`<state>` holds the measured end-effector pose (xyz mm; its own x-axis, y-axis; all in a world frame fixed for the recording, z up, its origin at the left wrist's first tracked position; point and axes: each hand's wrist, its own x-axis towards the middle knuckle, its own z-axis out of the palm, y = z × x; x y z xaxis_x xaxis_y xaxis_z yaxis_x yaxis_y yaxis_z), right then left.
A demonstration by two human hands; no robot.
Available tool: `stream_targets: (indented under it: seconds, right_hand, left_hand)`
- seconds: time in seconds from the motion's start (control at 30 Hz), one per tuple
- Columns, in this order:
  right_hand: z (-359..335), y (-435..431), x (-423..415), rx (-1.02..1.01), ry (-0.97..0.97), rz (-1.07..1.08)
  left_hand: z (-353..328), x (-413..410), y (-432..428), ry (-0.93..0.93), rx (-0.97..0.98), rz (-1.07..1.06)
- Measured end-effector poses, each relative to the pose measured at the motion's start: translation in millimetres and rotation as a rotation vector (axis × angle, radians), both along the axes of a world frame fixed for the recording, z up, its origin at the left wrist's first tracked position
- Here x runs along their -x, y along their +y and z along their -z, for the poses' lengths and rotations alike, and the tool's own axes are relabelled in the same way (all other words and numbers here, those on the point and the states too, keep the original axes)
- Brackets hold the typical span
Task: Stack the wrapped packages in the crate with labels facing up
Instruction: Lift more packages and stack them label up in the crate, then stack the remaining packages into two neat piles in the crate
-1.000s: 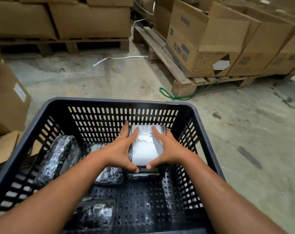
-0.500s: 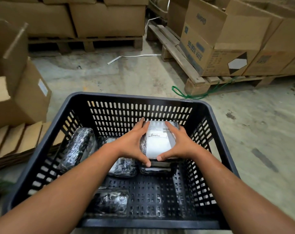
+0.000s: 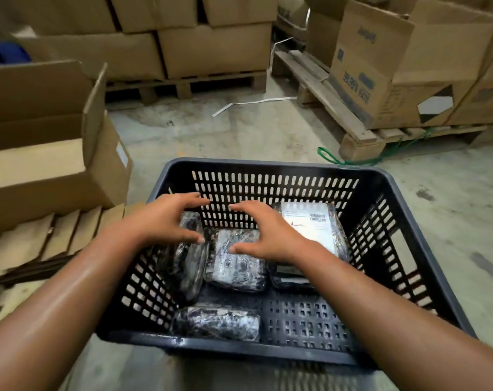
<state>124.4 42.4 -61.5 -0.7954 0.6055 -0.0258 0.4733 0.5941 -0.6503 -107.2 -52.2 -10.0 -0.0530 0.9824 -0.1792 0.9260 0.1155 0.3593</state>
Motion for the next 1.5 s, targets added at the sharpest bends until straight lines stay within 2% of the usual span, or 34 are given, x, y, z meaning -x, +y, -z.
stream_targets:
  seconds: [0.13, 0.2, 0.27, 0.4, 0.63, 0.77, 0.93, 1.07, 1.33, 1.43, 1.5]
  right_hand:
    - [41.9, -20.3, 32.1, 0.062, -0.161, -0.112]
    - [62.6, -22.2, 33.6, 0.062, -0.288, -0.125]
    - [80.8, -22.9, 32.4, -0.031, -0.442, -0.164]
    - [106.7, -34.0, 35.9, -0.206, -0.677, -0.236]
    - [96.9, -37.8, 46.8, -0.278, -0.742, -0.230]
    - [66.0, -20.9, 53.2, -0.275, -0.582, -0.191]
    - [29.7, 3.7, 40.6, 0.059, -0.244, -0.026]
    - [6.4, 16.1, 30.1, 0.237, -0.076, 0.022]
    - [-56.0, 33.7, -4.2, 0.376, 0.194, 0.076]
    - [-83.9, 41.5, -19.0, 0.394, 0.254, 0.065]
    - [-101.5, 44.8, -27.8, 0.424, 0.291, 0.014]
  left_hand:
    - [5.3, 6.9, -23.1, 0.120, -0.169, 0.014]
    - [11.3, 8.7, -32.5, 0.191, -0.167, -0.025]
    - [17.0, 11.2, -37.6, 0.211, -0.114, -0.097]
    - [21.6, 13.2, -37.2, 0.126, -0.133, -0.178]
    - [26.8, 13.3, -29.9, 0.168, -0.100, -0.272]
    - [26.0, 12.6, -29.4, 0.205, -0.071, -0.268]
    - [24.6, 10.8, -27.9, 0.255, -0.051, -0.255]
    - [26.0, 11.4, -27.8, 0.270, -0.064, -0.249]
    - [24.8, 11.8, -27.8, 0.235, -0.063, -0.239]
    - [11.8, 5.4, -28.9, 0.099, -0.129, -0.178]
    - [-4.5, -8.5, -25.1, -0.141, -0.285, -0.047]
